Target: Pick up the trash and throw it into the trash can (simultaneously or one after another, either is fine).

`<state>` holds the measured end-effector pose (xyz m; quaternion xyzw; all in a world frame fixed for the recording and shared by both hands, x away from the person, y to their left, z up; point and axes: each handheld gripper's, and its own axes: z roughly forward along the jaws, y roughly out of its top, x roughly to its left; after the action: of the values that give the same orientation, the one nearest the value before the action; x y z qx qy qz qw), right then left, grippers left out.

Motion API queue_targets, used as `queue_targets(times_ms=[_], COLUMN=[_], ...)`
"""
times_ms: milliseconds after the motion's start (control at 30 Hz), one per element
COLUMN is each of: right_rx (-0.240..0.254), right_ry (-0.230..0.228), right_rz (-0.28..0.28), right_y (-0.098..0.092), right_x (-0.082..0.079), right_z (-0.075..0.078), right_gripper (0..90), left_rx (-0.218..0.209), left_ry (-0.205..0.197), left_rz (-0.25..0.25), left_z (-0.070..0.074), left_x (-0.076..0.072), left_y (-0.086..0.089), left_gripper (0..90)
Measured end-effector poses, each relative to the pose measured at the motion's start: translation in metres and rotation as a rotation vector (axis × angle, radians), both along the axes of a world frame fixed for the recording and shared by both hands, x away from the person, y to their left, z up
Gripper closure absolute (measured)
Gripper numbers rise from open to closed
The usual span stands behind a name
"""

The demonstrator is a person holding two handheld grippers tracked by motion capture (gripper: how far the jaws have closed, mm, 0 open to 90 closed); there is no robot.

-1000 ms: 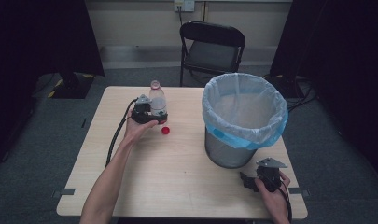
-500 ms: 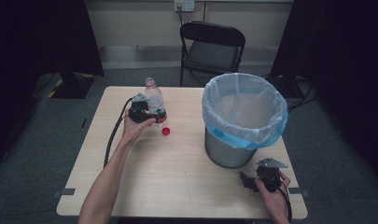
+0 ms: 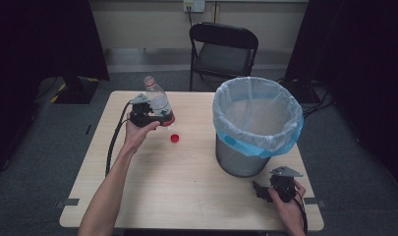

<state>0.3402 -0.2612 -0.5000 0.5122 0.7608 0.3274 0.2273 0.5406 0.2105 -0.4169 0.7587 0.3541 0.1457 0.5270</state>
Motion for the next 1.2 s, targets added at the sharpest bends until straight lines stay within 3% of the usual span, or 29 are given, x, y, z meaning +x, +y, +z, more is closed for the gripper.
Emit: queue_targets(times_ms=[533, 767, 900, 1200], right_rx=[0.001, 0.001, 0.001, 0.001], right_ry=[0.001, 0.001, 0.001, 0.001], right_rz=[0.002, 0.001, 0.002, 0.003], right_y=[0.000, 0.000, 0.000, 0.000], right_x=[0.000, 0.000, 0.000, 0.000], right_z=[0.000, 0.000, 0.000, 0.000], right_gripper=[9.3, 9.3, 9.3, 9.3], left_rx=[-0.064, -0.111, -0.127, -0.150], left_ry=[-0.020, -0.034, -0.061, -0.071], left_rz=[-0.032, -0.033, -0.028, -0.034], left_z=[0.029, 0.047, 0.059, 0.067], left_x=[-0.023, -0.037, -0.046, -0.053], left_y=[-0.001, 0.000, 0.004, 0.006], left_gripper=[26.8, 26.9, 26.9, 26.9])
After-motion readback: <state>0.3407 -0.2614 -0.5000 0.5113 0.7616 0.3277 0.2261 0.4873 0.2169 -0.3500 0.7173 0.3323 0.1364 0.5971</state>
